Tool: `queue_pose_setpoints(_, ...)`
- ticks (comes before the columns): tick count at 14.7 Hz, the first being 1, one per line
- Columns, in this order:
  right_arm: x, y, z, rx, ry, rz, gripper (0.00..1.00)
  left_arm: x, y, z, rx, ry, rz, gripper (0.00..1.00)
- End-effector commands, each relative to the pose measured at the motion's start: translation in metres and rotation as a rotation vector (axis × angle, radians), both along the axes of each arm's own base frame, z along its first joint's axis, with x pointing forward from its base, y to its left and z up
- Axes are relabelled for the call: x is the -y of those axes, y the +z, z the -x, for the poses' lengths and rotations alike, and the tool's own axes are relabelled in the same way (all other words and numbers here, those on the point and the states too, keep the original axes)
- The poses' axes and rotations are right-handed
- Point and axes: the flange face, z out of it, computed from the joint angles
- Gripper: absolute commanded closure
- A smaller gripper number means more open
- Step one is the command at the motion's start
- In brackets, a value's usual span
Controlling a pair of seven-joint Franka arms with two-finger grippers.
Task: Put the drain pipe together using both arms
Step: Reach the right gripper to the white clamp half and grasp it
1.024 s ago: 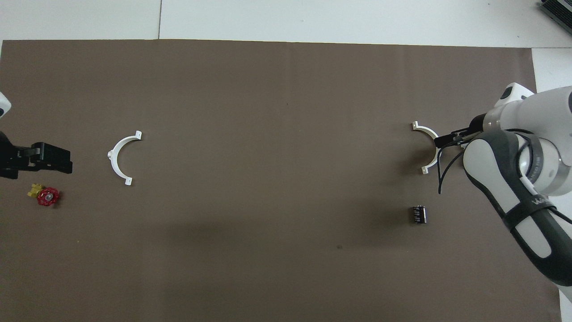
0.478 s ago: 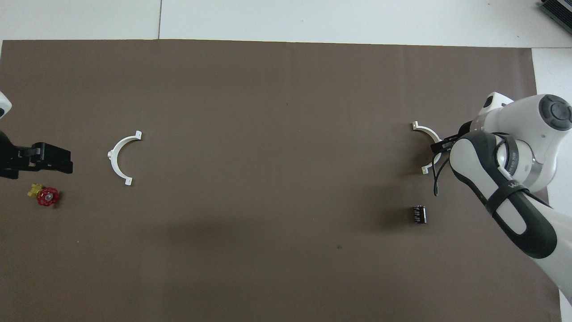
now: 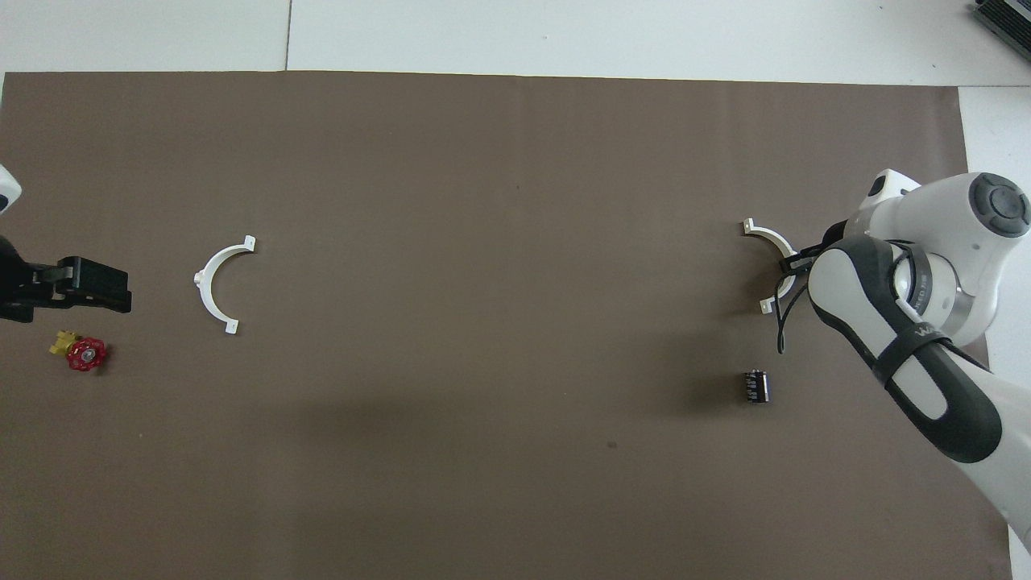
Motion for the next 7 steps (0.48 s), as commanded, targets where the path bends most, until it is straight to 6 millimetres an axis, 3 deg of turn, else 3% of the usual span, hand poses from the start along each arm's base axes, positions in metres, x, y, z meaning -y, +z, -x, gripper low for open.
queue_pose_setpoints(1,0.005,0.001,-0.003,0.024,0.006,-0.014,1.0,0.002,0.003,0.005,0.012,0.002,0.008,0.0)
queue_pose_setpoints(2,0.005,0.007,-0.006,0.03,0.011,-0.013,1.0,0.002,0.003,0.005,0.012,0.002,0.009,0.0)
queue_pose_setpoints(5,-0.01,0.051,-0.024,0.022,-0.002,-0.029,1.0,0.002,0.003,0.005,0.012,0.002,0.008,0.0)
queue_pose_setpoints(7,-0.041,0.069,-0.031,0.002,-0.095,-0.038,1.0,0.002,0.003,0.005,0.012,0.002,0.009,0.0)
